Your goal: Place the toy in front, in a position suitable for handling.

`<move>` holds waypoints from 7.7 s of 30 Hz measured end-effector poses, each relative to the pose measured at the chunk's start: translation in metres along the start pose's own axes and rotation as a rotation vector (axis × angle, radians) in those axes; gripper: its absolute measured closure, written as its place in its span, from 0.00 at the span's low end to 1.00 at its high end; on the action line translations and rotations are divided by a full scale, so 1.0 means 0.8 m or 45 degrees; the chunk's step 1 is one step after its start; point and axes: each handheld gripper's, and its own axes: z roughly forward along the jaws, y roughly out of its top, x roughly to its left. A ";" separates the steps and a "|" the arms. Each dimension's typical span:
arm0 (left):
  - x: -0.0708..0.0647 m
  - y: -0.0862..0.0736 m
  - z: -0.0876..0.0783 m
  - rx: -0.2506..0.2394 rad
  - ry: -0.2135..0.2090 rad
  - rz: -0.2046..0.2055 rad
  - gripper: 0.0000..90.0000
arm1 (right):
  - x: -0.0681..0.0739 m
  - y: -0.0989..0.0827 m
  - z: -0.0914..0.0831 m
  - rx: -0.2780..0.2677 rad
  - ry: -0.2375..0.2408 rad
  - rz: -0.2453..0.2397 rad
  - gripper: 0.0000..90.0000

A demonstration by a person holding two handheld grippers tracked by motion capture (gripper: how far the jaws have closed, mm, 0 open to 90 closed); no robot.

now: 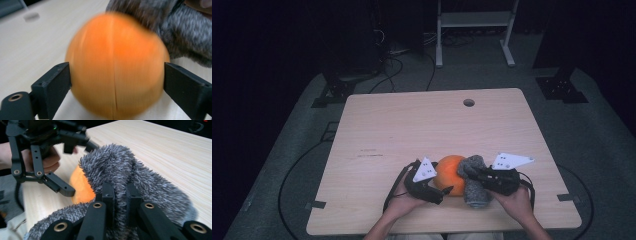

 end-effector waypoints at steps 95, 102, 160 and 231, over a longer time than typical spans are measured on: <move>0.020 -0.019 -0.020 0.043 -0.031 0.028 0.34 | -0.013 -0.017 0.001 -0.013 -0.071 0.188 0.90; 0.019 -0.021 -0.019 0.034 -0.038 0.033 0.34 | -0.012 -0.025 0.013 0.050 -0.022 0.204 0.90; 0.017 -0.010 -0.013 -0.038 0.009 -0.042 0.29 | 0.002 -0.011 0.012 0.009 -0.033 0.087 0.90; 0.015 -0.004 -0.006 -0.065 -0.045 -0.173 0.33 | 0.006 -0.003 -0.004 0.005 -0.095 0.042 0.89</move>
